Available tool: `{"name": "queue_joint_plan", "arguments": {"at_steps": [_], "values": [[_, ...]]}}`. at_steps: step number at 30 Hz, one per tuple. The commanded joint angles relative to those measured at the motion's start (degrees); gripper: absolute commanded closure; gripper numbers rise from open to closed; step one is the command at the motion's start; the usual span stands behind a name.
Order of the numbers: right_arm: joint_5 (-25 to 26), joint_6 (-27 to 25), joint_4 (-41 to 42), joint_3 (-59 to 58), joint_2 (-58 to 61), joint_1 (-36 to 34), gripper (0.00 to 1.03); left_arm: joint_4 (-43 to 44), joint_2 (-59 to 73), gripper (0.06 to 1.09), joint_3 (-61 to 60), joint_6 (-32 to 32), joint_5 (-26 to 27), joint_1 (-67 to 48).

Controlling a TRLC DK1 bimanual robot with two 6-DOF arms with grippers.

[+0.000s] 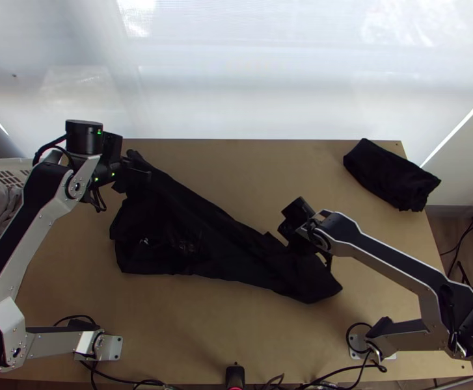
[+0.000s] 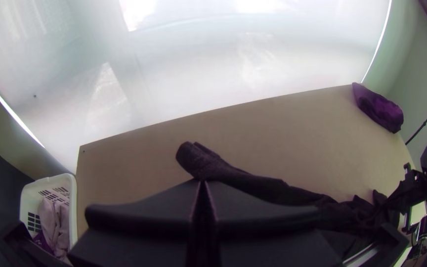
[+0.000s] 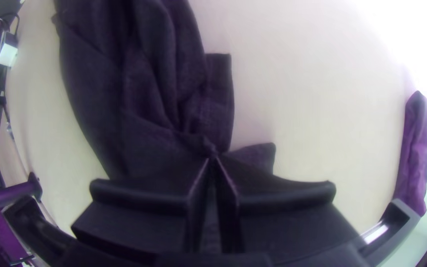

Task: Fold the t-shirt

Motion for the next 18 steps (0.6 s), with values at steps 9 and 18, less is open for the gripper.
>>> {"name": "queue_joint_plan", "arguments": {"at_steps": [9, 18], "values": [[0.58, -3.21, -3.44, 18.01, -9.48, -13.99, 1.00, 0.29, -4.98, 1.05, 1.43, 1.66, -0.98, 4.15], [2.16, -7.17, -2.56, 36.12, -8.34, -23.49, 1.00, 3.36, -5.69, 1.05, 11.97, 2.97, -3.62, 8.36]]}}
